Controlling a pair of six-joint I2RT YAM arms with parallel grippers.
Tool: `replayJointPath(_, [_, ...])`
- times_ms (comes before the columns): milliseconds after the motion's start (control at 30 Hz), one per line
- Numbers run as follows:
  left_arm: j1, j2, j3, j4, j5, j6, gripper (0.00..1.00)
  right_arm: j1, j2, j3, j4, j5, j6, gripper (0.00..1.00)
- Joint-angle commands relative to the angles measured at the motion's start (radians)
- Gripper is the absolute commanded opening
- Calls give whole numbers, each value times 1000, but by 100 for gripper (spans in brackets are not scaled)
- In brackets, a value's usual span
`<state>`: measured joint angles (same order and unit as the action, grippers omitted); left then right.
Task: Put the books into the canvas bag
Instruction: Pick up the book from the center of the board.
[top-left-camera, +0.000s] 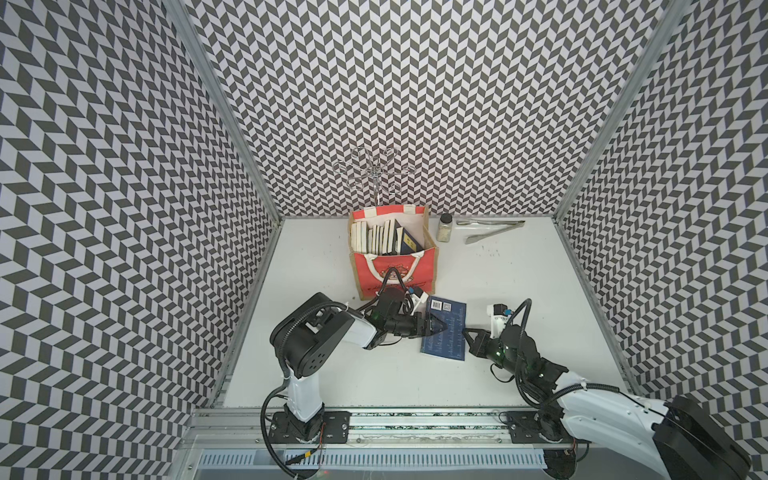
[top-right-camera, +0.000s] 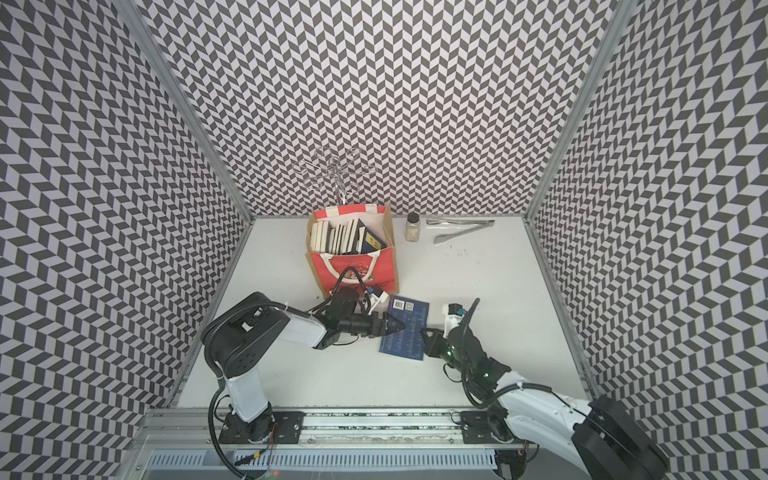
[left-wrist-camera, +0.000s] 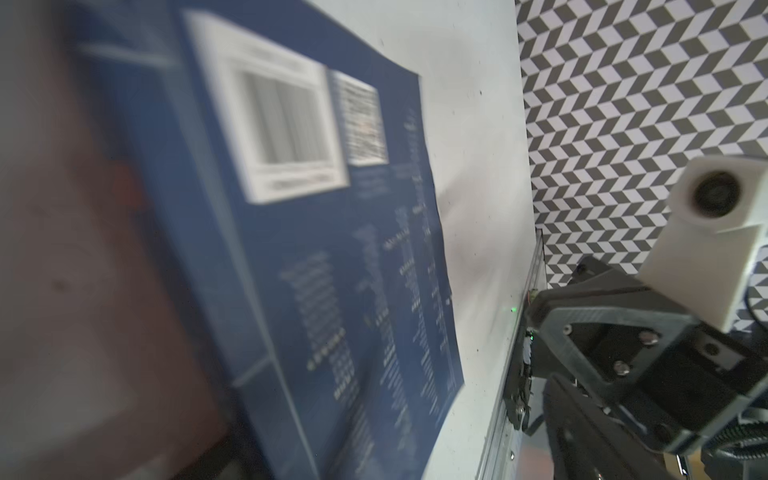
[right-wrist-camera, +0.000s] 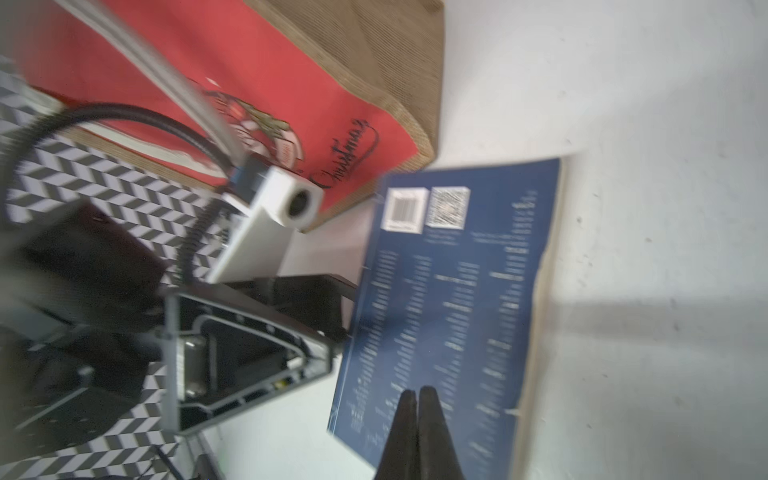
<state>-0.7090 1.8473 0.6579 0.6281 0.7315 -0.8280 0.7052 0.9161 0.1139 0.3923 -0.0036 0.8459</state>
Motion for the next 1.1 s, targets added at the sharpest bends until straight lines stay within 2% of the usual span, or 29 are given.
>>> replayJointPath(0, [-7, -11, -22, -72, 42, 3, 86, 5, -42, -30, 96, 8, -14, 0])
replayJointPath(167, [9, -44, -38, -93, 29, 12, 86, -22, -58, -8, -9, 40, -22, 1])
replayJointPath(200, [11, -45, -39, -96, 29, 12, 86, -40, -52, 0, -30, 35, -29, 14])
replayJointPath(233, [12, -46, -39, -100, 27, 12, 86, -71, -35, 9, -53, 20, -37, 37])
replayJointPath(267, [11, -46, -39, -97, 25, 12, 86, -116, -9, 23, -73, -16, -53, 51])
replayJointPath(333, [13, -42, -40, -86, 26, 5, 86, -208, 49, 45, -91, -106, -93, 64])
replayJointPath(433, [13, -33, -34, -81, 28, 0, 86, -299, 132, 85, -115, -220, -163, 69])
replayJointPath(533, [13, -26, -27, -81, 27, 1, 86, -325, 220, 144, -139, -312, -230, 72])
replayJointPath(667, [11, -10, -13, -82, 28, -2, 86, -326, 335, 155, -67, -460, -266, 74])
replayJointPath(833, [5, 6, 8, -88, 29, -1, 86, -275, 383, 145, 22, -527, -253, 75])
replayJointPath(900, [2, 8, 11, -88, 25, -3, 76, -257, 381, 143, 30, -519, -246, 75])
replayJointPath(1067, [3, -6, 11, -117, -9, 8, 34, -259, 339, 127, 11, -485, -241, 75])
